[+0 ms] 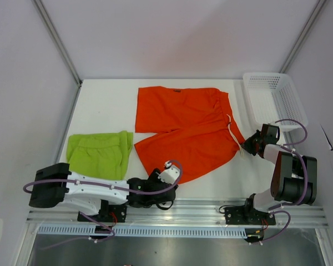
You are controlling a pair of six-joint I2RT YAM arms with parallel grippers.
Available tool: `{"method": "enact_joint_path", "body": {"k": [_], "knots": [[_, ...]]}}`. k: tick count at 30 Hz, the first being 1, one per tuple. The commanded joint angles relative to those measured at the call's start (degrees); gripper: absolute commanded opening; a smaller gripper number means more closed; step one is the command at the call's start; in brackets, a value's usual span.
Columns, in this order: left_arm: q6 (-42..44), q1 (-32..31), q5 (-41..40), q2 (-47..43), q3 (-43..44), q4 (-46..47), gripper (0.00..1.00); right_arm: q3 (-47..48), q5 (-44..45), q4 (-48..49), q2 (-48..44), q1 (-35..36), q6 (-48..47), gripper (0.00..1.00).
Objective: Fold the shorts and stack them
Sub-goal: Fold the shorts
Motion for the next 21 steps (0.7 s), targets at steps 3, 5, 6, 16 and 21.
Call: {"method": "enact_joint_path", "body": {"k": [3,5,6,16,21], "knots": [[2.85,-0.59,-6.89,6.22,5.2,-2.09,0.66,0.13,0.4,0.06,1.6,-0.4,-0.35,0.0],[4.35,-0.59,-7.15,7.63,6.17,-1.56,0.6,0.21,0.31,0.06,1.6,-0.4,-0.35,0.0],[4.87,-0.59,-7.07,8.25,6.43,-1.39,0.58,0.22,0.22,0.06,1.78,-0.49,-0.35,0.0],[8.13,-0.59,-2.94,18.09,10.04,-1.12,0.27,0.22,-0.4,0.15,1.95,-0.49,-0.35,0.0],[8.92,-0.59,-1.35,19.77,11.0,-1.3,0.11,0.22,-0.4,-0.11,1.69,-0.84,-0.35,0.0]]}}
